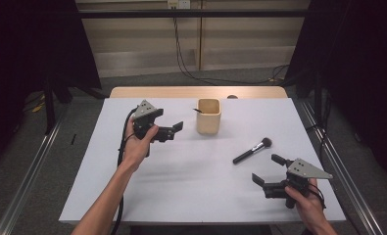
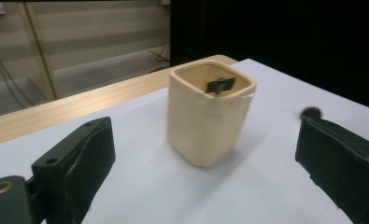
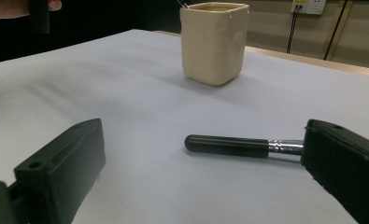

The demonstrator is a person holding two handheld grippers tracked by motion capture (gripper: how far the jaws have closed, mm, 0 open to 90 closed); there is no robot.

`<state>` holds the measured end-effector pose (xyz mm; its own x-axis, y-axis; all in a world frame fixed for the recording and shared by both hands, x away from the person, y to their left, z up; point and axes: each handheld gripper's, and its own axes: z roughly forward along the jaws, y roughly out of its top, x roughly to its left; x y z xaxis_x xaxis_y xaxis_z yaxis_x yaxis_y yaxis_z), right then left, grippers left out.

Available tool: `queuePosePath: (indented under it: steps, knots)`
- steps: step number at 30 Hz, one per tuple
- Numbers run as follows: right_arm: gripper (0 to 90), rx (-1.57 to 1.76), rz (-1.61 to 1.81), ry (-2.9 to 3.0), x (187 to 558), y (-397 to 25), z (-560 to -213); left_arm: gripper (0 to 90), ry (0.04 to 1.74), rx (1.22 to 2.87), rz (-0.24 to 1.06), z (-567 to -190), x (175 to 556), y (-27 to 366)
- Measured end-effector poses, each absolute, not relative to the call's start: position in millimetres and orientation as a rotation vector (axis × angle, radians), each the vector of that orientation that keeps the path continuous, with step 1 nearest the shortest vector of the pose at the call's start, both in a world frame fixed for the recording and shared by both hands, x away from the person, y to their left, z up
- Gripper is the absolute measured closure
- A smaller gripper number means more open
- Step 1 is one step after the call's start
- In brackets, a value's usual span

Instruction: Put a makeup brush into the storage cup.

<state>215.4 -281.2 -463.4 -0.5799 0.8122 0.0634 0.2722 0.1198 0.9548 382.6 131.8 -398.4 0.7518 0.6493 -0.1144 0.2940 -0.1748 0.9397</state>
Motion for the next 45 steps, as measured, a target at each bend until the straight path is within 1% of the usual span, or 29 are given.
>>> queuePosePath:
  steps: [9,19,25,34,36,39,43,45]
  knots:
    - [0.0,1.046,1.476,1.923,215.6,-281.0,-463.5,4.4,0.717,1.766,0.402,-401.5,365.5,141.6]
    - [0.0,1.040,1.476,1.924,215.4,-281.0,-463.3,4.1,0.765,1.747,0.429,-408.3,351.4,163.4]
    - [0.0,1.044,1.473,1.924,215.4,-280.9,-463.4,4.7,0.804,1.727,0.480,-413.2,334.0,176.9]
    - [0.0,1.050,1.470,1.920,215.4,-281.4,-463.6,4.7,0.848,1.692,0.500,-421.7,315.8,201.3]
    - [0.0,1.051,1.468,1.920,215.4,-281.4,-463.6,4.9,0.860,1.699,0.535,-425.1,311.0,204.8]
    - [0.0,1.050,1.468,1.920,215.8,-281.0,-463.5,4.9,0.861,1.686,0.506,-428.1,304.5,207.9]
    - [0.0,1.051,1.467,1.920,215.7,-281.3,-463.7,5.0,0.862,1.693,0.516,-428.6,295.6,213.7]
    - [0.0,1.053,1.465,1.920,215.2,-282.0,-463.8,6.7,0.871,1.696,0.541,-428.5,290.1,218.1]
